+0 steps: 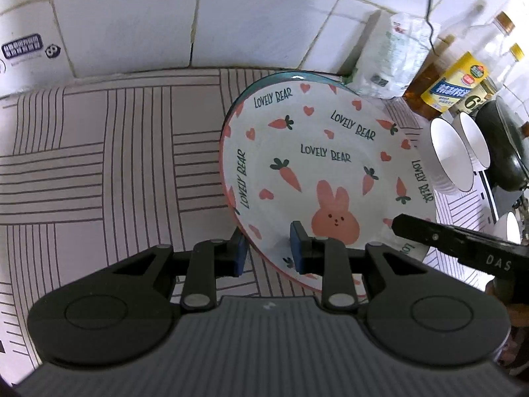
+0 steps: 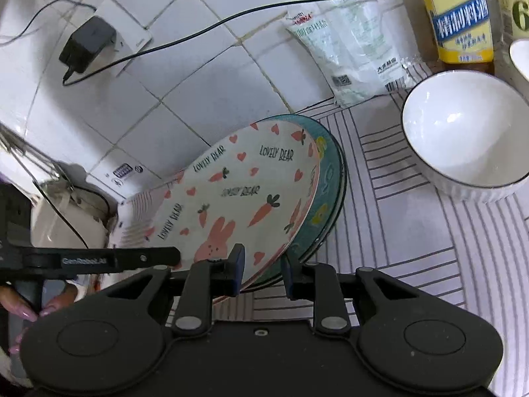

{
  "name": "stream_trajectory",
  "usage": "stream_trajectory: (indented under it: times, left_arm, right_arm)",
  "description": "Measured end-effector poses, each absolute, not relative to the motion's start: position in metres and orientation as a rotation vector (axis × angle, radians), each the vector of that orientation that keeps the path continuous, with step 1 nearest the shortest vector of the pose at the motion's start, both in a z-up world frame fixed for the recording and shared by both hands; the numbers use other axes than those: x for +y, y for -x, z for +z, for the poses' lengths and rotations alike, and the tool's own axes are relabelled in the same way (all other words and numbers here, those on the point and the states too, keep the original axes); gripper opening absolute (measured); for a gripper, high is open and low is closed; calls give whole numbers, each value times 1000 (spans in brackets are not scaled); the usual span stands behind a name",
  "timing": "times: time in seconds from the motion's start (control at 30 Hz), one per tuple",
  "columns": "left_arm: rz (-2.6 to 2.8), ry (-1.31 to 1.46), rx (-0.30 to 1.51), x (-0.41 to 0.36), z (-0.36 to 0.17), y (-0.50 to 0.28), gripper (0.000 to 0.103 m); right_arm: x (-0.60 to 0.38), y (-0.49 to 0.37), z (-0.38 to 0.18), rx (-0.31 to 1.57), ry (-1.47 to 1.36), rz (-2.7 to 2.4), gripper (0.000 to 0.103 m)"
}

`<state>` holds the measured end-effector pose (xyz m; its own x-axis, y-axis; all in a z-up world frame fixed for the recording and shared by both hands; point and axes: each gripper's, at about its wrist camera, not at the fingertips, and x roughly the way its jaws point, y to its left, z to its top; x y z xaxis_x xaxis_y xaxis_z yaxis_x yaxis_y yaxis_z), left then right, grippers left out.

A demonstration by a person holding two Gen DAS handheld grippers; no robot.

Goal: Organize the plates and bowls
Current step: 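Lower the bunny plate onto the blue egg plate and open the right gripper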

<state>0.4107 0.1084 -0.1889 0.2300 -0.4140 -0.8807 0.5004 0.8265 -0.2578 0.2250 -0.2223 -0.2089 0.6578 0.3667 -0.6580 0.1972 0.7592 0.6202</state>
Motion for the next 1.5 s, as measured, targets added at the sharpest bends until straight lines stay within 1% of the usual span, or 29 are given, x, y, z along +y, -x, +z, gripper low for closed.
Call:
stream_trajectory:
  times: [0.13, 0.27, 0.4, 0.5, 0.6, 0.73, 0.97, 1.07, 1.13, 1.3, 1.33, 1.5]
  left_arm:
    - [-626, -113, 1188, 103, -188, -415, 25]
    - [-627, -133, 1206, 98, -186, -419, 25]
    - [-599, -126, 1217, 98, -188, -425, 26]
    - [-590, -147, 1196, 93, -186, -426, 26]
    - [-599, -128, 1239, 91, -190, -429, 26]
    - [-593, -139, 1239, 91, -190, -429, 27]
    - [-578, -152, 1272, 92, -190, -434, 27]
    - [-571, -167, 1295, 90, -196, -431, 27]
    - [-566, -217, 1262, 85, -196, -423, 27]
    - [-565, -210, 1264, 89, -194, -421, 25]
    - [-571, -221, 1256, 90, -191, -418, 23]
    - [-614, -275, 1195, 101, -173, -402, 24]
  right_arm:
    - [-214, -232, -208, 891, -670, 94, 29]
    - [-215, -237, -209, 907, -689, 71, 29]
    - [-209, -246, -204, 965, -659, 31, 30]
    - [-203, -254, -205, 1025, -682, 6, 30]
    - [-198, -258, -205, 1046, -705, -25, 30]
    - [-196, -261, -203, 1085, -714, -66, 31]
    - [-165, -269, -188, 1153, -537, -143, 41]
    - [-157, -269, -183, 1168, -447, -187, 42]
    - [-154, -272, -184, 1209, -386, -219, 40]
    - [-157, -271, -179, 1173, -408, -235, 37]
    - [-158, -269, -178, 1160, -409, -240, 37]
    - [-151, -246, -165, 1076, -422, -207, 37]
